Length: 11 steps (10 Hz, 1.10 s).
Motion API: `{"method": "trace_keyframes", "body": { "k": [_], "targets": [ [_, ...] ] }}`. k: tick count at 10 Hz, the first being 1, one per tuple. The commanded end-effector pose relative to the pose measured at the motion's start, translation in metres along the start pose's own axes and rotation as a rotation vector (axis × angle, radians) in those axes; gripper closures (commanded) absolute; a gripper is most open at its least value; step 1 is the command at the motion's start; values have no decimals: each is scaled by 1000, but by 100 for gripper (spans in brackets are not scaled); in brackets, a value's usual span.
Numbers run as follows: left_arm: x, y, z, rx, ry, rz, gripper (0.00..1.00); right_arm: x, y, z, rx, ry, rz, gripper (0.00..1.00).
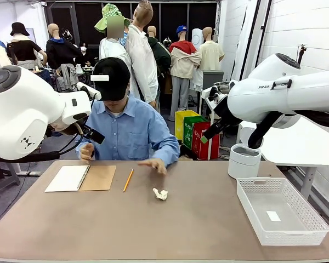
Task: Sort the paper based on its condition.
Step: If a person hands you a paper, place it in the Organizing basket , and if it's crumpled, put it in the Trash can.
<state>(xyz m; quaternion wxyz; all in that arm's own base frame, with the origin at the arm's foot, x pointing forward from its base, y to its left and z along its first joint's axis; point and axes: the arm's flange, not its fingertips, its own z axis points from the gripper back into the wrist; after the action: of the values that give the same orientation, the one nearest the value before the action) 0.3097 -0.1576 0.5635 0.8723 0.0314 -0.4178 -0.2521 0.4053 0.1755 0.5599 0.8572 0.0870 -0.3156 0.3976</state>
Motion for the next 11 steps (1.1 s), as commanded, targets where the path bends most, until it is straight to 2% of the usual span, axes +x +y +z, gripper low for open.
{"method": "trace_keyframes", "body": {
  "k": [1,5,11],
  "targets": [
    [0,1,-1,8,-4,-14,0,0,0,-2,-1,4,-4,0],
    [0,1,-1,8,-4,-14,0,0,0,0,0,0,0,0],
    [0,1,-1,8,-4,-14,0,35,49,-79,95,126,149,0]
  ]
}}
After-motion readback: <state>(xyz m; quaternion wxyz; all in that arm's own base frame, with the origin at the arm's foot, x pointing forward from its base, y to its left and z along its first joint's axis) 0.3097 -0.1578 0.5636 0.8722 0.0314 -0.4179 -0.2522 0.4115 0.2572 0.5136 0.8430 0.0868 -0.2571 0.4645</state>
